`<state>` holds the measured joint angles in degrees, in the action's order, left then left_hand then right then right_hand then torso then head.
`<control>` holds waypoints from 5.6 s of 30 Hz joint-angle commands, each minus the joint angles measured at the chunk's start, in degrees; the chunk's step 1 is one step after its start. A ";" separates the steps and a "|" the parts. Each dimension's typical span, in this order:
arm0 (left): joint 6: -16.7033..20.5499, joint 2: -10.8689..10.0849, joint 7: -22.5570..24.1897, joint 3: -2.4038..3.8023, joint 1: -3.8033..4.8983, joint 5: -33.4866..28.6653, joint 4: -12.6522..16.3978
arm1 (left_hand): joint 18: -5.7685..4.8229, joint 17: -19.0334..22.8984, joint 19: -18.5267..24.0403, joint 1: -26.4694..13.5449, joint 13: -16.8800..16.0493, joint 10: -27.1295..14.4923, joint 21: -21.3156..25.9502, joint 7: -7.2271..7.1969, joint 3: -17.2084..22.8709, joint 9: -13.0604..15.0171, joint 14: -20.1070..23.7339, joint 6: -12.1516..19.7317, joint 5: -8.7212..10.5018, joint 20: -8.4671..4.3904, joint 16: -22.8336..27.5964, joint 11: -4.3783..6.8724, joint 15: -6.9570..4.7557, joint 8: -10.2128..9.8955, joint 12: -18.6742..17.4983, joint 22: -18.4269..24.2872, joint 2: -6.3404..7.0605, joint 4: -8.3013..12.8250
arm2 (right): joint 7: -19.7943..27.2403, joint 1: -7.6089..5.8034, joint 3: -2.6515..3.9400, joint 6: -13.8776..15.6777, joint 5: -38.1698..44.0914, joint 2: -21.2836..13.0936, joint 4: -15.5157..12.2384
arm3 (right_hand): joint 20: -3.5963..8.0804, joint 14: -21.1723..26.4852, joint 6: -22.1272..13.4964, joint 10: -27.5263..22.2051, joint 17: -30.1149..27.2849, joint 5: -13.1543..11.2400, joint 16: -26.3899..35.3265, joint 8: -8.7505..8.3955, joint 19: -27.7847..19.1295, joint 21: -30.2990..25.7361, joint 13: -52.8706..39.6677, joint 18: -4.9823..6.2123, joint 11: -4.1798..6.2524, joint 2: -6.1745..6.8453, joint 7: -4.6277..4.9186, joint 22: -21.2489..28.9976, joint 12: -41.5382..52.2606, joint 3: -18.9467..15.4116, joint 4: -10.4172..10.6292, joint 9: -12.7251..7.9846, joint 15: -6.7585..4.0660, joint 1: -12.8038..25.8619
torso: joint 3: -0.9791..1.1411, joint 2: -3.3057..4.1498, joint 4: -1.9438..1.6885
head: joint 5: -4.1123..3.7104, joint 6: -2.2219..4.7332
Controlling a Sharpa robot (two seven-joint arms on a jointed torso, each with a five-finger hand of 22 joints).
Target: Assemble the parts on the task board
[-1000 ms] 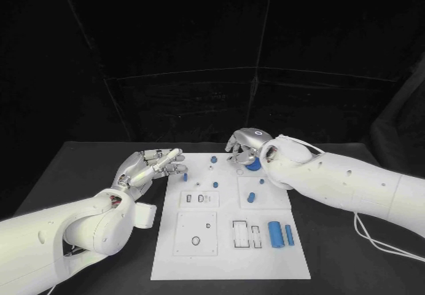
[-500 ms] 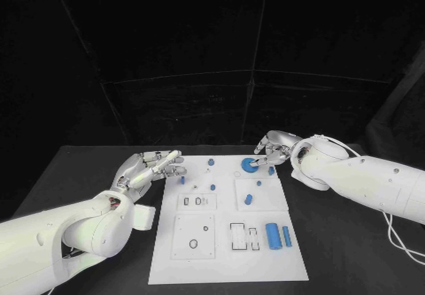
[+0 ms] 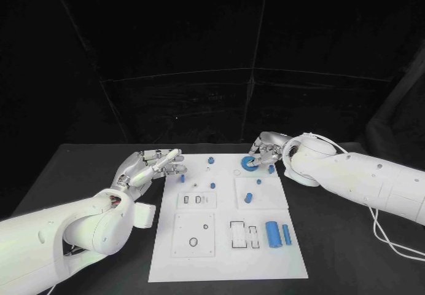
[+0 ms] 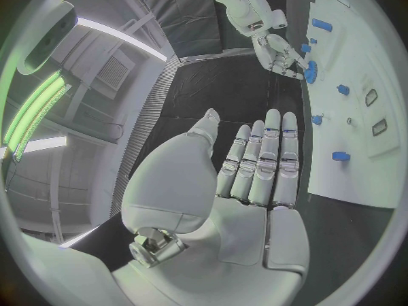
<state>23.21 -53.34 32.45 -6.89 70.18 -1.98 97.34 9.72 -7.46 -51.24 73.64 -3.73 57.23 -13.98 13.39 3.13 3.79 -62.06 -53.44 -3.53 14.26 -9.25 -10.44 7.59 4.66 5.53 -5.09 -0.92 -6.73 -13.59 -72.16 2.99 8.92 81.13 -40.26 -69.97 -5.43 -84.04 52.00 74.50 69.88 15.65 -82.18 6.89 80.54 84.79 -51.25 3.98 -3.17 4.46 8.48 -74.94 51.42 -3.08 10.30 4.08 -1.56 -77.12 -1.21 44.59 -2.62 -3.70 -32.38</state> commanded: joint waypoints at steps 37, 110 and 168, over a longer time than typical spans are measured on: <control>-1.01 -0.11 -0.13 0.04 0.07 0.34 -0.13 | 0.82 -0.10 -0.26 -0.03 0.06 0.04 0.27 0.37 0.01 -0.06 0.05 -0.14 0.29 0.10 0.25 -0.26 0.36 -0.35 -0.31 0.11 -0.50 0.30 | 0.69 -0.08 0.03 -0.43 9.65 1.11 -0.82 | 0.55 -3.14 6.13 3.67 4.69 -6.19 -2.07 3.04 2.22 1.38 -12.16 -1.66 1.15 -3.52 -1.20 -4.79 10.40 10.86 -6.12 0.27 -0.20 -6.98 | -0.03 -0.10 0.08 | 0.02 -0.50; -1.18 0.00 -0.42 0.06 0.10 0.34 0.11 | 0.83 -0.16 -0.35 0.42 0.06 0.09 0.43 0.34 0.25 -0.05 -0.01 -0.19 0.27 0.10 0.51 -0.24 0.36 -0.51 -0.52 0.28 -0.93 0.94 | -4.94 0.74 -1.67 1.26 17.68 13.81 -1.77 | -0.33 -3.16 1.18 1.05 5.60 -7.71 -1.95 -3.05 2.57 1.49 -9.62 -1.81 -0.32 3.89 0.15 -5.58 4.31 15.62 -1.19 -0.23 0.89 5.10 | 0.04 -0.05 0.07 | 0.96 -1.02; -1.82 -0.41 -0.64 0.05 0.21 0.35 -0.99 | 0.87 -0.42 -0.81 0.54 -0.03 0.73 0.52 0.22 0.33 -0.01 -0.66 -0.54 0.27 0.00 0.60 -0.08 0.18 -0.58 -0.55 0.46 -1.26 1.74 | 21.03 0.71 -1.75 8.54 -16.59 -8.65 -7.17 | -0.35 -3.09 2.38 1.62 6.16 -1.99 -1.60 -2.84 1.68 0.81 -14.39 -1.54 -0.18 -0.80 0.05 -4.66 9.53 2.60 -4.06 -0.07 0.83 -5.56 | 0.17 -0.11 0.41 | 0.10 -0.12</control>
<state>22.46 -53.80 31.59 -6.89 70.30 -1.96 96.35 9.73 -7.81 -51.67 74.37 -3.73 57.66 -13.77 13.60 3.49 3.79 -62.27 -53.65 -3.53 14.25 -8.81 -10.44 7.80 4.21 5.04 -4.70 -1.64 -5.36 1.63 -71.34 1.23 18.63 70.62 -48.76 -77.21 -5.82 -84.03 53.88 76.56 74.91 14.00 -83.98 3.77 82.50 85.79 -65.66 2.61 -3.36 3.76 8.50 -74.94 61.09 -0.40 6.50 3.96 -0.30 -82.18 -1.07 44.44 -2.19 -3.36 -32.55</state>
